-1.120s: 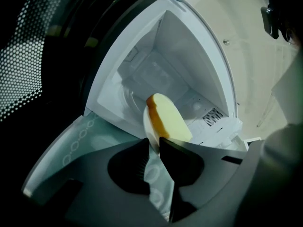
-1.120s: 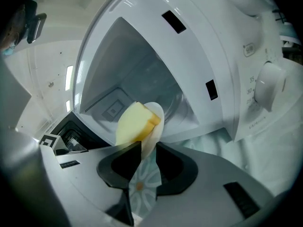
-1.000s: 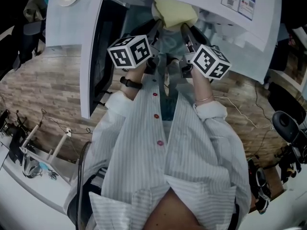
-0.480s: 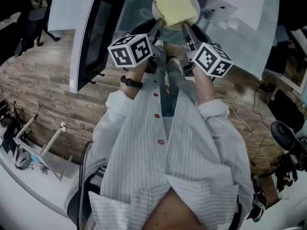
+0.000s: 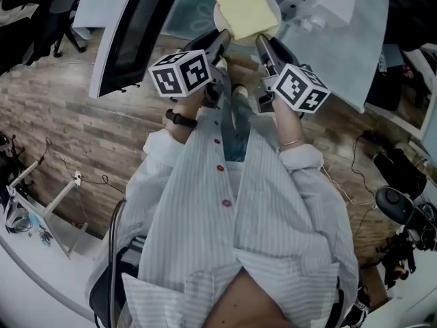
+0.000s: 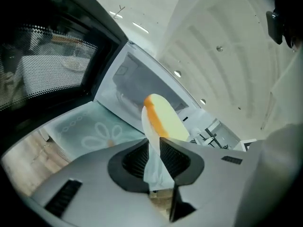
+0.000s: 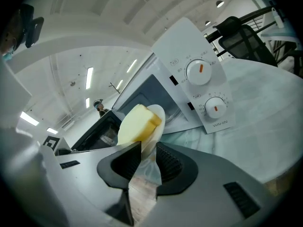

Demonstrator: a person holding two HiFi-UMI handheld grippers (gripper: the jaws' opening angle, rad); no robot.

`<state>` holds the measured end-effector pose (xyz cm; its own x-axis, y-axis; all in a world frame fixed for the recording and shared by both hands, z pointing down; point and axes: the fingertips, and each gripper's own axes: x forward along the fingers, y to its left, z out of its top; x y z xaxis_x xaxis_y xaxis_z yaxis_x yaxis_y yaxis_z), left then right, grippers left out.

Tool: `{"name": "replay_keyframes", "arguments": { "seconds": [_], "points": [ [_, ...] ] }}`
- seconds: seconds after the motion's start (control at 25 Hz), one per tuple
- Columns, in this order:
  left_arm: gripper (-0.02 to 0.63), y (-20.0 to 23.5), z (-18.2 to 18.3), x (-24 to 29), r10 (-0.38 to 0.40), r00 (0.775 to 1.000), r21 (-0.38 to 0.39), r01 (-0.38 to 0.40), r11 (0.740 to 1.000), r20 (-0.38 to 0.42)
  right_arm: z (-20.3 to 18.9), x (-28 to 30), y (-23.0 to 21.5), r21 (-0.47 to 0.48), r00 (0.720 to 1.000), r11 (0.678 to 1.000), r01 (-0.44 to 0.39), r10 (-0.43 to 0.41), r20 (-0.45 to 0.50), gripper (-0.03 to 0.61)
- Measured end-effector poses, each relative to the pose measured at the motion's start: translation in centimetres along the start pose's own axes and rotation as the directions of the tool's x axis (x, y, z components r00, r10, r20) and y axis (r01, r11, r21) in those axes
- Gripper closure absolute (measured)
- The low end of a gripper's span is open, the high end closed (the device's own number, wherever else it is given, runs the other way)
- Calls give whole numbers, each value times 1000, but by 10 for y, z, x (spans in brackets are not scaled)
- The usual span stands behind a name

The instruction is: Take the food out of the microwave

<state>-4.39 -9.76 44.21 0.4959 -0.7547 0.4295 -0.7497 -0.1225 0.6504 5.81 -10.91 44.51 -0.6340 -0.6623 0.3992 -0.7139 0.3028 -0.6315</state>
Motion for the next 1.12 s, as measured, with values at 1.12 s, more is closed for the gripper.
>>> {"name": "replay_keyframes", "arguments": {
  "seconds": [1.12],
  "points": [
    [534,-79,20,-73,-142,990,44,141,989,14,37,-92,78,-86,984,991,-98,109,138,474]
  ]
}}
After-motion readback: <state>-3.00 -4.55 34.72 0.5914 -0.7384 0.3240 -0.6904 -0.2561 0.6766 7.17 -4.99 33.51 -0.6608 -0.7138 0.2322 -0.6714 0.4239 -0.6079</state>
